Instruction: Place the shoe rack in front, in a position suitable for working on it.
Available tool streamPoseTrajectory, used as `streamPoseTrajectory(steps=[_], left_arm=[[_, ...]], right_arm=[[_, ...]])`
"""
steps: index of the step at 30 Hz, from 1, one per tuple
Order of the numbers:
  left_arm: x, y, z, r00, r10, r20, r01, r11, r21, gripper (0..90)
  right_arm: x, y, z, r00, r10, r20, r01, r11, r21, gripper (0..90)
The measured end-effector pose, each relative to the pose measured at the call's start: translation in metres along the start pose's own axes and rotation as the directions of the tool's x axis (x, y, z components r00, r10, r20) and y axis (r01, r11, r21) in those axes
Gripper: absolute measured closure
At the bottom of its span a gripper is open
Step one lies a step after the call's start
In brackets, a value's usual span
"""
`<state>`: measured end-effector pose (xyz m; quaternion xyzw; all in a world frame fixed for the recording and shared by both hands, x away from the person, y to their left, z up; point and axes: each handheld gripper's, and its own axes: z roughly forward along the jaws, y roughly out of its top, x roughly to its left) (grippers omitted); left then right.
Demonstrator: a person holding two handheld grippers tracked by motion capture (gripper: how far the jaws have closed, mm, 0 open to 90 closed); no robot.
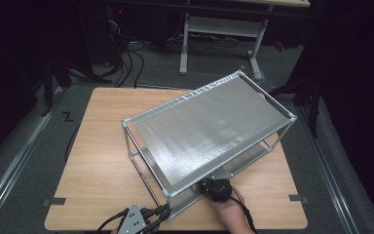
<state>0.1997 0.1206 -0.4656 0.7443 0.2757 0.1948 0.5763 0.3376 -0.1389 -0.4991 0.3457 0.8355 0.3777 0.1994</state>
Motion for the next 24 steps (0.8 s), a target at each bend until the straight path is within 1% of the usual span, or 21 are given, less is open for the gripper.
streamPoseTrajectory(steps=[2, 3, 4, 5, 6, 7, 9, 10, 11, 14, 16, 17, 20, 22, 24], left_arm=[[0.0, 0.0, 0.0, 1.0, 0.0, 0.0, 0.0, 1.0, 0.0, 80.2], [0.0, 0.0, 0.0, 1.0, 0.0, 0.0, 0.0, 1.0, -0.001, 80.2], [0.0, 0.0, 0.001, 1.0, 0.001, 0.0, -0.001, 1.0, -0.001, 80.2], [0.0, 0.0, 0.001, 1.0, 0.001, -0.001, -0.001, 1.0, -0.001, 80.3], [0.0, 0.0, 0.001, 1.0, 0.001, 0.0, -0.001, 1.0, -0.001, 80.3], [0.0, 0.0, 0.001, 1.0, 0.001, 0.0, -0.001, 1.0, -0.001, 80.3], [0.0, 0.0, 0.002, 1.0, 0.001, 0.0, -0.001, 1.0, -0.001, 80.3], [0.0, 0.0, 0.002, 1.0, 0.001, 0.001, -0.001, 1.0, -0.002, 80.3], [0.0, 0.0, 0.002, 1.0, 0.001, 0.001, -0.001, 1.0, -0.002, 80.3], [0.0, 0.0, 0.002, 1.0, 0.001, 0.001, -0.001, 1.0, -0.003, 80.3], [0.001, 0.0, 0.002, 1.0, 0.005, 0.002, -0.005, 1.0, -0.001, 80.3], [0.001, 0.0, 0.003, 1.0, 0.005, 0.002, -0.005, 1.0, -0.001, 80.3], [0.001, 0.0, 0.003, 1.0, 0.005, 0.001, -0.005, 1.0, -0.001, 80.3], [0.0, 0.0, 0.003, 1.0, 0.003, 0.0, -0.003, 1.0, -0.002, 80.2], [0.001, 0.001, 0.003, 1.0, 0.005, -0.001, -0.005, 1.0, 0.0, 80.3]], right_arm=[[0.009, 0.0, 0.0, 0.9997, -0.001, -0.026, 0.001, 1.0, 0.002, 68.7], [0.015, 0.0, -0.001, 0.9998, -0.003, -0.022, 0.003, 1.0, 0.006, 68.7], [0.018, 0.0, -0.001, 0.9993, -0.021, -0.03, 0.021, 1.0, 0.002, 68.7], [0.024, 0.0, -0.001, 0.9985, -0.023, -0.049, 0.023, 1.0, -0.006, 68.7], [0.029, 0.0, -0.002, 0.9975, -0.016, -0.069, 0.016, 1.0, -0.006, 68.7], [0.034, 0.0, -0.002, 0.9961, -0.039, -0.079, 0.038, 0.999, -0.015, 68.7], [0.042, 0.0, -0.004, 0.994, -0.034, -0.104, 0.034, 0.999, -0.007, 68.7], [0.046, 0.0, -0.005, 0.9932, -0.052, -0.104, 0.051, 0.999, -0.014, 68.7], [0.05, 0.0, -0.005, 0.9914, -0.052, -0.12, 0.05, 0.999, -0.015, 68.7], [0.06, 0.0, -0.006, 0.9868, -0.075, -0.144, 0.072, 0.997, -0.026, 68.7], [0.066, 0.0, -0.008, 0.986, -0.063, -0.154, 0.062, 0.998, -0.016, 68.7], [0.069, -0.001, -0.009, 0.9855, -0.072, -0.153, 0.07, 0.997, -0.02, 68.8], [0.075, -0.001, -0.01, 0.9802, -0.078, -0.182, 0.075, 0.997, -0.021, 68.9], [0.08, -0.001, -0.011, 0.9786, -0.086, -0.187, 0.084, 0.996, -0.021, 69.0], [0.081, 0.0, -0.012, 0.9779, -0.088, -0.19, 0.086, 0.996, -0.019, 69.2]])
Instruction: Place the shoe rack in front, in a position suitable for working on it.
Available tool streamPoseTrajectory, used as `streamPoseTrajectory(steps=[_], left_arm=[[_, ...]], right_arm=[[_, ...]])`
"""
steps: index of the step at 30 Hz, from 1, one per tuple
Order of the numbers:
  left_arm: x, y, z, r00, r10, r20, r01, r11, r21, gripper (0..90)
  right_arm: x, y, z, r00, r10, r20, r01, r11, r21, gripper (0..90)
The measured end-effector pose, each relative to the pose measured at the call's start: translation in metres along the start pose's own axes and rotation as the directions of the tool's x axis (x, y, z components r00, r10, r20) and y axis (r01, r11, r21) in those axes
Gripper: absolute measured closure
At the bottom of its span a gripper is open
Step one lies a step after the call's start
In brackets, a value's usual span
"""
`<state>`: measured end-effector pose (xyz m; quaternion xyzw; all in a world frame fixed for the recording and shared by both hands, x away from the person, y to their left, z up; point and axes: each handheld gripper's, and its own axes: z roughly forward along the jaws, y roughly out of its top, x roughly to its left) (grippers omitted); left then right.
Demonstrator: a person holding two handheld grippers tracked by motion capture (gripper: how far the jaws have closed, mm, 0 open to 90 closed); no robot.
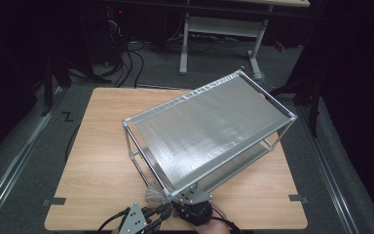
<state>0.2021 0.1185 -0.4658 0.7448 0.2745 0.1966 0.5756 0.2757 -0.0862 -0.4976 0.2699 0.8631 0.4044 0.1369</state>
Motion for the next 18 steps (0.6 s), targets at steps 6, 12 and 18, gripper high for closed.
streamPoseTrajectory(steps=[6, 12, 18], left_arm=[[0.004, 0.0, -0.001, 0.9998, -0.007, -0.017, 0.007, 1.0, -0.002, 80.3], [0.005, 0.0, -0.003, 0.9997, -0.007, -0.025, 0.007, 1.0, -0.001, 80.3], [0.006, 0.0, -0.003, 0.9995, -0.01, -0.029, 0.01, 0.9999, -0.002, 80.3]], right_arm=[[-0.018, 0.002, -0.018, 0.9973, 0.003, 0.073, -0.001, 0.999, -0.032, 69.6], [-0.081, -0.01, -0.051, 0.9602, 0.149, 0.236, -0.134, 0.988, -0.076, 69.7], [-0.129, -0.032, -0.065, 0.8989, 0.244, 0.364, -0.235, 0.969, -0.069, 69.7]])
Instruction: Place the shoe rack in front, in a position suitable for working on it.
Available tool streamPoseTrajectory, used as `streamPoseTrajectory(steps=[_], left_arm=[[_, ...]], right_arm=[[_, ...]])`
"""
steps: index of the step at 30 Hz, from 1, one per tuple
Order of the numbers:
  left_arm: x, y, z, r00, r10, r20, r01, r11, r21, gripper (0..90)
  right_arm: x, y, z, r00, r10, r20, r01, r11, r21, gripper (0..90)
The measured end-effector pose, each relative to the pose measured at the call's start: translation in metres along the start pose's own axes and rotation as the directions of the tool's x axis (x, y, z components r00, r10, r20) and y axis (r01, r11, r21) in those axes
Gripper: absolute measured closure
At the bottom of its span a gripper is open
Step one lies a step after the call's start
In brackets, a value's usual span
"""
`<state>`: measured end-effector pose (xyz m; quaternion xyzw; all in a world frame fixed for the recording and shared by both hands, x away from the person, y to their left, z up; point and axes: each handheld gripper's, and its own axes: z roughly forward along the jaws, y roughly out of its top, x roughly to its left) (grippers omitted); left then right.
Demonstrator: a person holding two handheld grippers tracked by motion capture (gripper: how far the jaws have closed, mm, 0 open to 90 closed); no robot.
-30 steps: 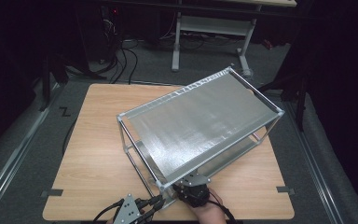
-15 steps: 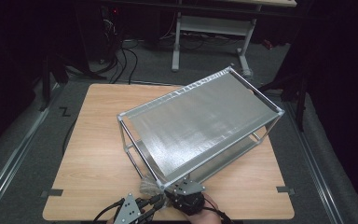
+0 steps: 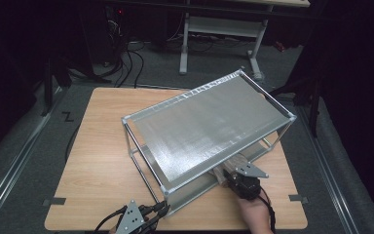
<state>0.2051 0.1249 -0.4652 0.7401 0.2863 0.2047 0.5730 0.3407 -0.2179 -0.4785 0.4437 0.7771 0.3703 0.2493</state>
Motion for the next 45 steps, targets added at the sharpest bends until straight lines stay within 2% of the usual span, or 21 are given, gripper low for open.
streamPoseTrajectory(steps=[2, 4, 9, 12, 16, 18, 20, 23, 27, 29, 36, 40, 45], left_arm=[[0.001, 0.0, 0.0, 1.0, 0.003, -0.005, -0.003, 1.0, 0.002, 80.3], [0.002, 0.0, -0.001, 0.9999, 0.002, -0.01, -0.002, 1.0, 0.002, 80.3], [0.014, -0.002, -0.008, 0.9985, -0.004, -0.055, 0.004, 1.0, 0.001, 80.4], [0.023, -0.003, -0.011, 0.996, -0.028, -0.085, 0.028, 0.9996, -0.008, 80.4], [0.024, -0.004, -0.012, 0.9955, -0.034, -0.089, 0.033, 0.9994, -0.013, 80.3], [0.024, -0.004, -0.012, 0.9955, -0.034, -0.088, 0.033, 0.9994, -0.013, 80.3], [0.024, -0.004, -0.012, 0.9954, -0.036, -0.088, 0.035, 0.9993, -0.014, 80.3], [0.024, -0.004, -0.012, 0.9953, -0.036, -0.09, 0.035, 0.9993, -0.014, 80.3], [0.025, -0.004, -0.012, 0.9957, -0.04, -0.083, 0.039, 0.9991, -0.014, 80.1], [0.026, -0.005, -0.013, 0.9963, -0.041, -0.075, 0.04, 0.9991, -0.015, 79.8], [0.028, -0.006, -0.014, 0.998, -0.005, -0.063, 0.004, 0.9999, -0.014, 80.0], [0.032, -0.005, -0.012, 0.9982, 0.02, -0.056, -0.021, 0.9997, -0.014, 80.2], [0.037, -0.004, -0.005, 0.9989, 0.01, -0.046, -0.011, 0.9997, -0.022, 80.2]], right_arm=[[-0.008, -0.004, 0.007, 0.9998, 0.003, 0.02, -0.004, 0.999, 0.034, 69.7], [-0.011, -0.006, 0.012, 0.9997, 0.018, 0.015, -0.019, 0.999, 0.041, 69.8], [-0.003, -0.001, 0.018, 1.0, -0.004, 0.007, 0.004, 0.999, 0.044, 70.0], [0.002, 0.002, 0.022, 1.0, -0.007, -0.001, 0.007, 0.999, 0.041, 70.0], [0.005, 0.004, 0.024, 1.0, -0.004, -0.003, 0.004, 1.0, 0.027, 70.0], [0.007, 0.004, 0.016, 0.9999, -0.016, -0.001, 0.016, 1.0, -0.012, 70.0], [0.007, 0.004, 0.007, 1.0, -0.001, -0.006, 0.001, 0.999, -0.04, 70.0], [0.005, 0.003, -0.011, 0.9998, 0.019, -0.001, -0.019, 0.994, -0.103, 69.9], [0.001, -0.001, -0.027, 0.9996, 0.029, 0.002, -0.029, 0.987, -0.159, 69.7], [-0.001, -0.004, -0.034, 0.9992, 0.041, -0.001, -0.04, 0.984, -0.176, 69.5], [-0.006, -0.013, -0.053, 0.9988, 0.046, 0.014, -0.042, 0.976, -0.214, 69.7], [-0.01, -0.022, -0.071, 0.9974, 0.055, 0.046, -0.043, 0.972, -0.233, 69.7], [-0.02, -0.027, -0.094, 0.9915, 0.1, 0.083, -0.072, 0.954, -0.29, 69.8]])
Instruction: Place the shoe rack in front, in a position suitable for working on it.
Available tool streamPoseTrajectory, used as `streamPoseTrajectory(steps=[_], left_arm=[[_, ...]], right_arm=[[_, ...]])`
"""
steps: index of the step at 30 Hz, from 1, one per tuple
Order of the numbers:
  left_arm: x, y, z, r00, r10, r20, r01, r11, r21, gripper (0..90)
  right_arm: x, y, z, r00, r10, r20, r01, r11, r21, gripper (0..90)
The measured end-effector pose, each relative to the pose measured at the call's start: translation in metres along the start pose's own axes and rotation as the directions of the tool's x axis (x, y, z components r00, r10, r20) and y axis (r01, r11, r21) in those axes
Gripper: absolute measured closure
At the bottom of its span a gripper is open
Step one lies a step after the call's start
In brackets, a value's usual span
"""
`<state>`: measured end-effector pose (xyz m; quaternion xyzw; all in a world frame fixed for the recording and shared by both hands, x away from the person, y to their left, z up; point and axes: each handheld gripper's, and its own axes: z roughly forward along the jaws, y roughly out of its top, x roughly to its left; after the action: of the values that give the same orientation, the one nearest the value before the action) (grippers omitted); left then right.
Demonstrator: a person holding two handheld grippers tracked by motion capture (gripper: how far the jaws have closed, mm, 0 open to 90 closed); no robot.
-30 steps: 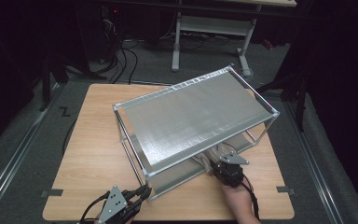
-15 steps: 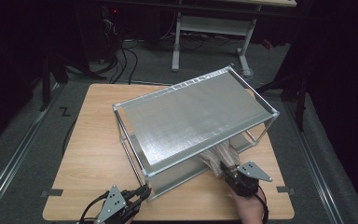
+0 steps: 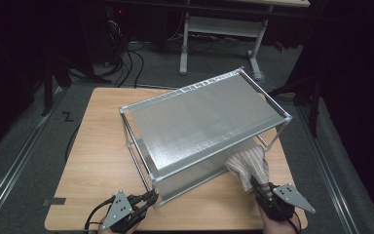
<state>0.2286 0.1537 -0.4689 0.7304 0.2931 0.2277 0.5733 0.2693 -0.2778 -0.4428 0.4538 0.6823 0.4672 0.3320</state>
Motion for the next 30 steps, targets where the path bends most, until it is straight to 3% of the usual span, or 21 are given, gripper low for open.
streamPoseTrajectory(steps=[7, 15, 30], left_arm=[[0.0, 0.0, 0.001, 1.0, -0.003, -0.002, 0.003, 1.0, 0.0, 80.3], [-0.002, -0.002, -0.005, 0.9999, -0.007, -0.009, 0.007, 1.0, -0.001, 80.3], [-0.008, -0.003, -0.009, 1.0, 0.0, -0.003, 0.0, 1.0, 0.001, 80.6]], right_arm=[[-0.01, 0.01, -0.015, 0.999, 0.039, 0.023, -0.037, 0.995, -0.088, 69.8], [-0.011, 0.032, -0.024, 0.9993, 0.03, 0.023, -0.025, 0.982, -0.187, 69.8], [-0.01, 0.077, -0.015, 0.9995, 0.031, 0.004, -0.028, 0.953, -0.303, 69.7]])
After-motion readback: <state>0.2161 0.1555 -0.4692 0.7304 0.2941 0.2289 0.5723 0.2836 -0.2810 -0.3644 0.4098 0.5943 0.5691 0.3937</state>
